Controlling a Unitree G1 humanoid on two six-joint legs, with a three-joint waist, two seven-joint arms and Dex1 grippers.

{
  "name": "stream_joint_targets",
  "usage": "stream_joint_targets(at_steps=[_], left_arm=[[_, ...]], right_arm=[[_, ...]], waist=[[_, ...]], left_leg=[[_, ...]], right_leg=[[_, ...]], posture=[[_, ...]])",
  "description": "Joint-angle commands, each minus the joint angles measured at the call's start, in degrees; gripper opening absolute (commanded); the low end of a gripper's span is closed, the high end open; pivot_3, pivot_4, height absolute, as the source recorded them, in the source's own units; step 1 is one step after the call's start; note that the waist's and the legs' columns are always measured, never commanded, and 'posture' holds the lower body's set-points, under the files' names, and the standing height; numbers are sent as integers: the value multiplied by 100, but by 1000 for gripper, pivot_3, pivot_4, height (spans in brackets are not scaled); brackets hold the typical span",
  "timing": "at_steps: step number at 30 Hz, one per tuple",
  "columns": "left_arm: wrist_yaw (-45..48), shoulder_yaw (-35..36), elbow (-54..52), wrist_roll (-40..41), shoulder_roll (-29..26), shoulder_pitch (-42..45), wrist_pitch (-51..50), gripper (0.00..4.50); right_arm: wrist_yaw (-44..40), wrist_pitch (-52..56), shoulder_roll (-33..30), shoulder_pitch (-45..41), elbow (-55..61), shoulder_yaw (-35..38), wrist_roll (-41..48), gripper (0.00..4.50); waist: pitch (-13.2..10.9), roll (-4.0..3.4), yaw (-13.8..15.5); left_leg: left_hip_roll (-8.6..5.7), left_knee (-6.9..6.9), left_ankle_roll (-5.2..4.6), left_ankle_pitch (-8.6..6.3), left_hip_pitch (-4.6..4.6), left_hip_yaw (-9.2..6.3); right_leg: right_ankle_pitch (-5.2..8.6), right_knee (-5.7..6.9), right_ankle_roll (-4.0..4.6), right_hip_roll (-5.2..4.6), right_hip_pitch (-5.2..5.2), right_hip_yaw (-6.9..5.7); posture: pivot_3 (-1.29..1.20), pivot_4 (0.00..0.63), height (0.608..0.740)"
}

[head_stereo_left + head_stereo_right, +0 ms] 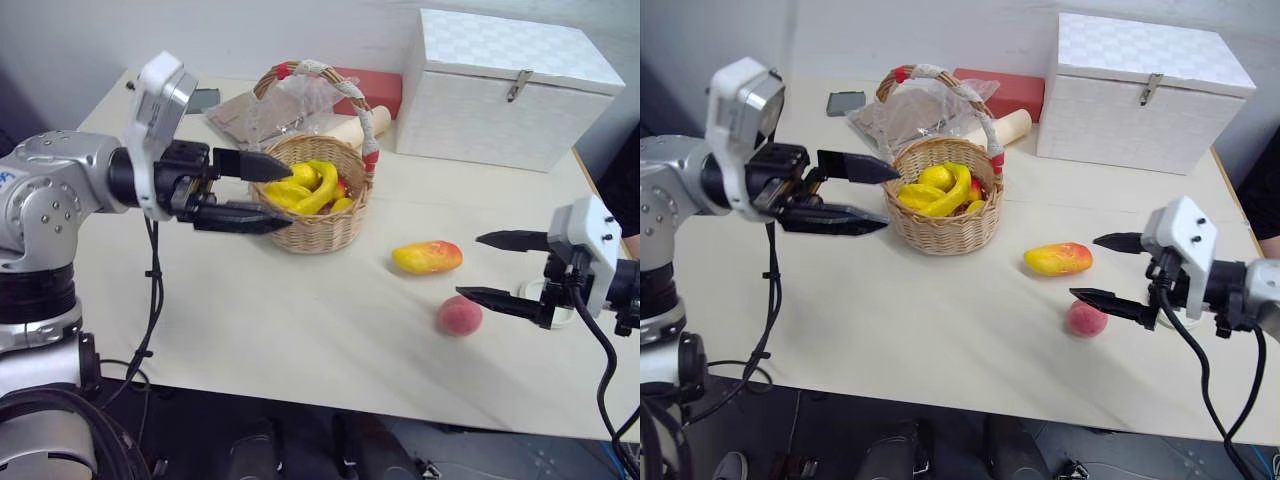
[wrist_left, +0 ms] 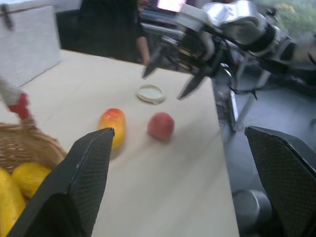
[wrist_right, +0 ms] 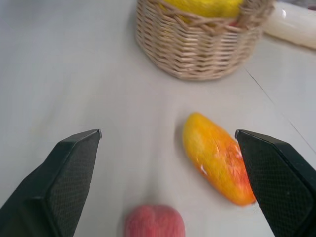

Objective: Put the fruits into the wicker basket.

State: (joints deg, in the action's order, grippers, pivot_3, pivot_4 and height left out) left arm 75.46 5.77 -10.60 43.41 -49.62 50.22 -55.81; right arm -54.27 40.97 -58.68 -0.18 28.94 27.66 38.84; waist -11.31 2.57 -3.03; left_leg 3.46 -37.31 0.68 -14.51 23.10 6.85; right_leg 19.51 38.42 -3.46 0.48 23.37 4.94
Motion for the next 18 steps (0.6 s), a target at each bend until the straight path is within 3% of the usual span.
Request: stream_joint_targets(at_steps=[1, 5, 12, 18], left_arm=[[613, -411, -314, -576, -316, -308, 1216, 4445], [637, -555, -205, -581, -216, -250, 1460, 4445], [687, -618, -153, -464, -80, -46, 1441, 4445], [688, -744, 28, -644, -48, 21, 1657, 4445]], right_arm=[[289, -351, 402, 693, 4, 217, -480, 4500], [557, -624, 893, 1079, -133, 76, -750, 4500], [932, -1034, 1570, 976, -703, -479, -1129, 4500], [1239, -847, 2015, 882, -397, -553, -800, 4500]], waist=[[1, 0, -3], [1, 0, -9], [3, -3, -50], [3, -4, -43]], left_leg=[[-1, 1, -2, 0, -1, 0], [-4, 3, -6, -1, 1, 1], [-3, 6, -8, -2, -4, 2], [-3, 4, -9, -1, -12, 3]], right_leg=[[-2, -5, -2, 0, -3, 1], [-2, -6, -2, 0, -2, 2], [-2, 8, -1, 7, 4, 6], [-1, 19, -1, 7, 2, 9]], posture=[[0, 150, 740], [0, 150, 740], [0, 150, 740], [0, 150, 740]])
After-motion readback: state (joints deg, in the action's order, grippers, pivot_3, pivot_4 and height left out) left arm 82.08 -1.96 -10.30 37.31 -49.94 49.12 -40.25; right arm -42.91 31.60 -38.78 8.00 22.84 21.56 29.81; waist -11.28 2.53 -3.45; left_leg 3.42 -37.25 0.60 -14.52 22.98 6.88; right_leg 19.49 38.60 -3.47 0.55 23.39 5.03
